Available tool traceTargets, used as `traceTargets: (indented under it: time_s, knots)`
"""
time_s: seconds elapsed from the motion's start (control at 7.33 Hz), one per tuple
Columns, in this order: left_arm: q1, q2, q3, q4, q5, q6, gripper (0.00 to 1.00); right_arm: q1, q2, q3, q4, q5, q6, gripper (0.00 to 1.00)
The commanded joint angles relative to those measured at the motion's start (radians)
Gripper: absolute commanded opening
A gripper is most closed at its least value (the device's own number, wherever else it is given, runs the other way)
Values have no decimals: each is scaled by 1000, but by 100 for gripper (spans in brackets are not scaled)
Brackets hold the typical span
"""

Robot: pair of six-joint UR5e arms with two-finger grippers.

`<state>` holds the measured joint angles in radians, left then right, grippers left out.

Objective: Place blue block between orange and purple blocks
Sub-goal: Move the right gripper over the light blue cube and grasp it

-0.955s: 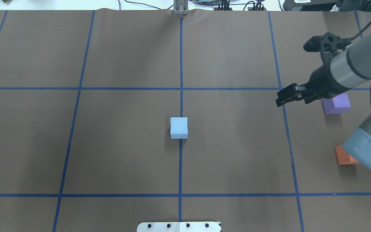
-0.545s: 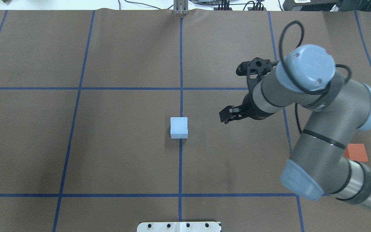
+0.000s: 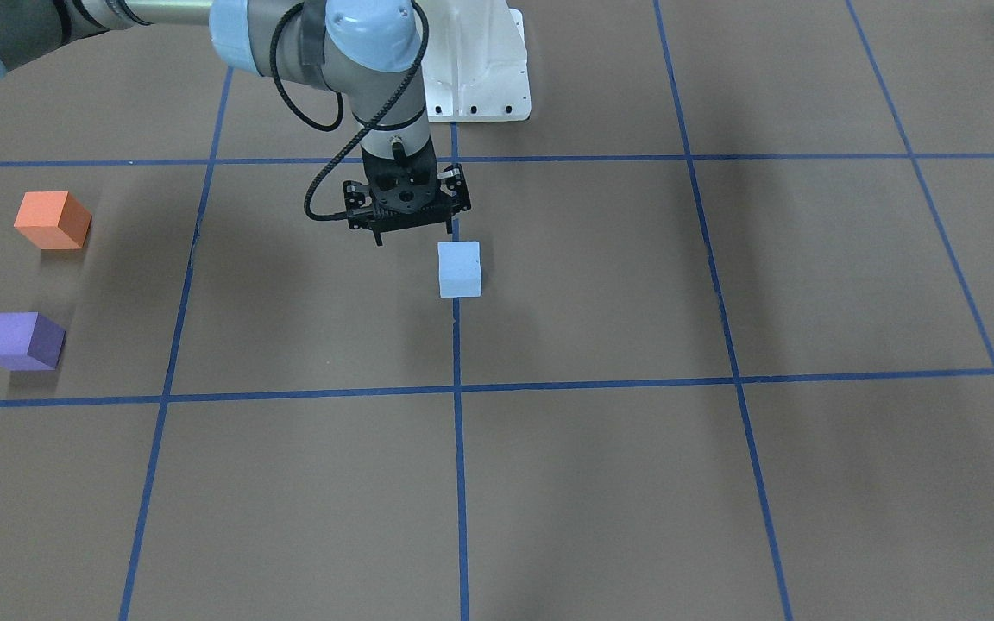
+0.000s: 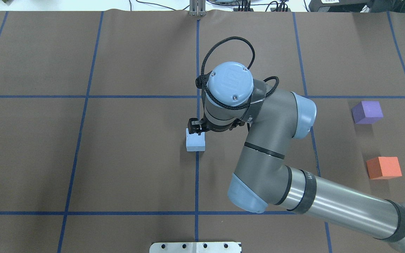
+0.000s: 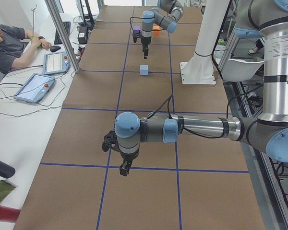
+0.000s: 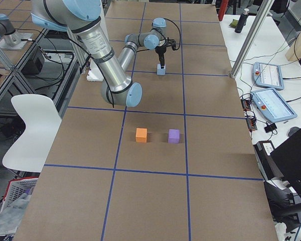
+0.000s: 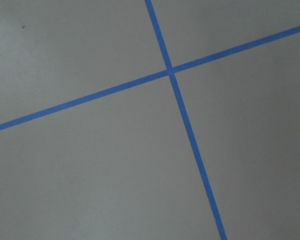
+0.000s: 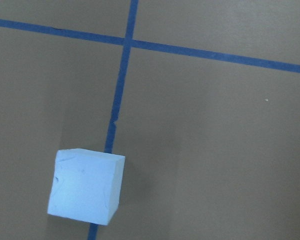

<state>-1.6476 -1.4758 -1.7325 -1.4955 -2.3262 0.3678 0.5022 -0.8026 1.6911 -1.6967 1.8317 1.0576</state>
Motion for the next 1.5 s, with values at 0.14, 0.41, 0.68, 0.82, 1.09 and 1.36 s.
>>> traceTargets:
  time_s: [0.14, 0.41, 0.68, 0.82, 1.09, 1.36]
  knots:
    - [0, 0, -1, 0, -1, -3, 100, -50, 55, -169, 135, -43, 61, 100]
    - [0, 9, -1, 0, -22, -4, 100, -68, 75, -224, 161, -71, 64, 100]
    - [-1, 18, -2, -2, -30, -6, 100, -76, 74, -298, 236, -75, 64, 98]
    - [0, 22, -2, -2, -31, -7, 100, -74, 77, -297, 235, -78, 65, 66]
    - [0, 23, -2, -2, -32, -7, 100, -74, 77, -285, 226, -71, 64, 0]
    - [0, 23, -2, -2, -30, -9, 100, -56, 59, -196, 145, -65, 61, 0]
